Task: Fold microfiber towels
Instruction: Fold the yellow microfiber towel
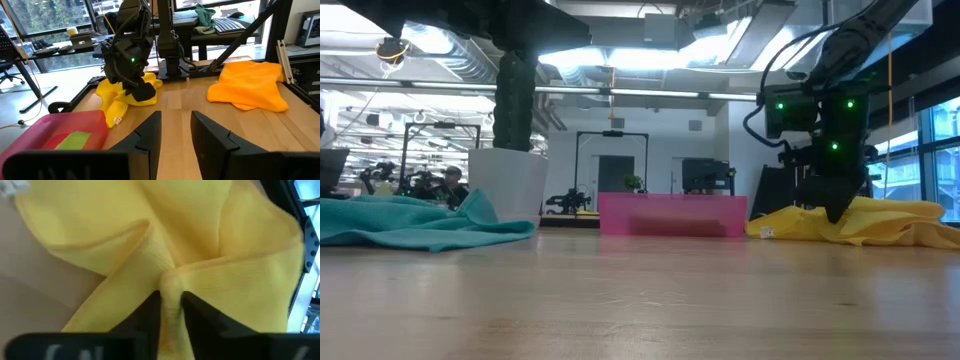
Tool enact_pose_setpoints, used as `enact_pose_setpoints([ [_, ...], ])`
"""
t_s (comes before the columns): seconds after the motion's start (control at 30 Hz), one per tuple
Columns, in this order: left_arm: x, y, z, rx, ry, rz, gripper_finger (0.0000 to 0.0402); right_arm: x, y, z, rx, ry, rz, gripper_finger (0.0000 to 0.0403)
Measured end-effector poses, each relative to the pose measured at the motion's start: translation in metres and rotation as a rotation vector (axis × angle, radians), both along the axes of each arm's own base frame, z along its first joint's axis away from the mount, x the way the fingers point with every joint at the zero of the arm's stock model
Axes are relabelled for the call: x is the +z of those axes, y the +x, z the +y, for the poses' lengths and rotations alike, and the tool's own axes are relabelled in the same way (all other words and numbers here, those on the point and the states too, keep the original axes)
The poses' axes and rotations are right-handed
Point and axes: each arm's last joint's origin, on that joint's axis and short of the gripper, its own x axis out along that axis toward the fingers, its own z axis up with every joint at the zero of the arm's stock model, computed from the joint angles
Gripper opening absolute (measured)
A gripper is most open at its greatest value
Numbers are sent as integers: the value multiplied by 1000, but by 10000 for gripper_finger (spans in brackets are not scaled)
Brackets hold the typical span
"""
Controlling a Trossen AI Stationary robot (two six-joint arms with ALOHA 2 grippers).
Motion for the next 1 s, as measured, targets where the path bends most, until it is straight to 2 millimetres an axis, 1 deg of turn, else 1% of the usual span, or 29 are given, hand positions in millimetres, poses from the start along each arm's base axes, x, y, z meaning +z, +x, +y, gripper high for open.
enact_pose_setpoints([
  [0.13, 0, 0, 0, 2, -21, 0, 95, 9, 2, 3, 35, -8, -25, 17],
  [0.17, 0, 0, 0, 2, -21, 0, 95, 12, 3, 5, 45, -12, -36, 10],
  [0.33, -1, 1, 0, 1, -26, 3, 95, 32, 11, 16, 106, -18, -128, 10],
  [0.47, -7, 5, -2, -41, -28, 30, 95, 59, 18, 32, 186, -5, -232, 6],
  [0.6, -14, 10, -4, -54, -22, 52, 95, 94, 21, 55, 269, -8, -344, 6],
  [0.8, -19, 18, -6, -65, 17, 25, 96, 141, 29, 98, 465, 32, -534, 4],
  [0.9, -24, 24, -8, -74, 47, 12, 107, 162, 31, 120, 561, 52, -610, 4],
  [1.0, -28, 29, -9, -74, 51, 10, 127, 182, 30, 140, 656, 65, -674, 4],
])
